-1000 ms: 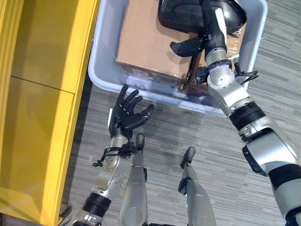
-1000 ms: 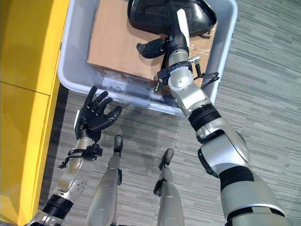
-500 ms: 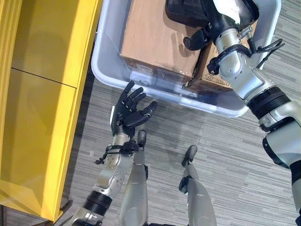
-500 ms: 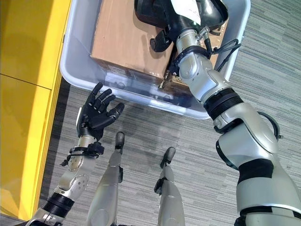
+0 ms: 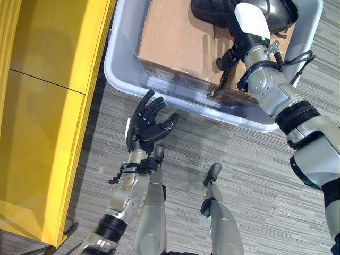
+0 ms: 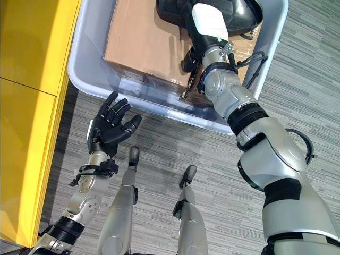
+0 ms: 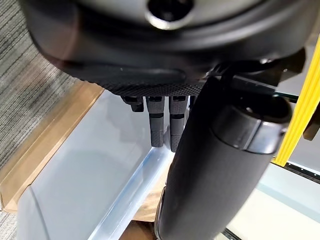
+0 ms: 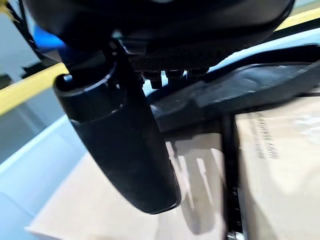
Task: Move parts from the plastic box to the shelf.
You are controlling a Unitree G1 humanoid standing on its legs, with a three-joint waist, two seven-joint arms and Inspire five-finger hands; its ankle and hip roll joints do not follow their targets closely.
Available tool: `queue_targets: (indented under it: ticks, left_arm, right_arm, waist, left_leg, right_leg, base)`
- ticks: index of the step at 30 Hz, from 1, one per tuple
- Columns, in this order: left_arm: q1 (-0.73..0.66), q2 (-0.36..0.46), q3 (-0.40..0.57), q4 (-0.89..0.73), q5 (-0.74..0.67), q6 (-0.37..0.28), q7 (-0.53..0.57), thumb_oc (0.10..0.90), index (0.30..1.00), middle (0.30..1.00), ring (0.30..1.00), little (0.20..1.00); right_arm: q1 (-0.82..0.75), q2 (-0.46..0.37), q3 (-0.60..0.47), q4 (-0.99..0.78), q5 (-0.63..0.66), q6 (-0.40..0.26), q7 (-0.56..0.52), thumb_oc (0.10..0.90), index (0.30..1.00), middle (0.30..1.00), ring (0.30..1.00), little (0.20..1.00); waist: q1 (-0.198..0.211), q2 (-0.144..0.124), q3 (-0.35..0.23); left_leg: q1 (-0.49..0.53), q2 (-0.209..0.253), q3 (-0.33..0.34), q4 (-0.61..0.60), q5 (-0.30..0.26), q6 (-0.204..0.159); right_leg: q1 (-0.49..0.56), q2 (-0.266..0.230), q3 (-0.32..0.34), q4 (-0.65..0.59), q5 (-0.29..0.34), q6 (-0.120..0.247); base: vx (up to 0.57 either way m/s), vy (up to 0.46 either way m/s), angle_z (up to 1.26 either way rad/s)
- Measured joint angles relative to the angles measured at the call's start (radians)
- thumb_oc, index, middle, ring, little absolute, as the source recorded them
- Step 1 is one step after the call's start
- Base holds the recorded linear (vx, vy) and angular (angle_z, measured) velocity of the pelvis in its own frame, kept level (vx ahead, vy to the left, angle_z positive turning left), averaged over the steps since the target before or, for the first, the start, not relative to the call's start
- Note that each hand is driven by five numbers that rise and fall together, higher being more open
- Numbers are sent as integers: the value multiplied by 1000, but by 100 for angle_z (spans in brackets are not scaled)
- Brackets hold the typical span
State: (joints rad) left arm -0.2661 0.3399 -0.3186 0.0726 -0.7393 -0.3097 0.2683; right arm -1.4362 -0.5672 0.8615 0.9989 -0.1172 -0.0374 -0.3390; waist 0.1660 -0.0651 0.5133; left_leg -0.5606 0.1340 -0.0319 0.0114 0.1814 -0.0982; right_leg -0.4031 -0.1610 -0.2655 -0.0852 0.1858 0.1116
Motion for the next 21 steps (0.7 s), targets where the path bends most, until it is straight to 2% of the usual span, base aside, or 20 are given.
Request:
queue_targets:
  ticks: [7, 21]
  left_arm:
    - [-2, 1, -1, -6, 0, -6, 3, 900, 1000, 1000, 1000, 1000]
    - [3, 34, -12, -4, -2, -3, 0, 900, 1000, 1000, 1000, 1000]
  right_arm:
    - [-62, -3, 42, 111, 25, -11, 2, 900, 1000, 1000, 1000, 1000]
    - [-158, -41, 76, 116, 43, -23, 2, 900, 1000, 1000, 1000, 1000]
  waist:
    - [4, 0, 0]
    - [11, 1, 0]
  left_leg:
    - [-18, 0, -4, 2, 2, 0]
    - [-50, -10, -17, 2, 6, 3]
  right_leg:
    - [-15, 0, -3, 0, 0, 0]
    - [-40, -12, -17, 0, -1, 1]
  base:
    - [1, -1, 1]
    - [16, -10, 2]
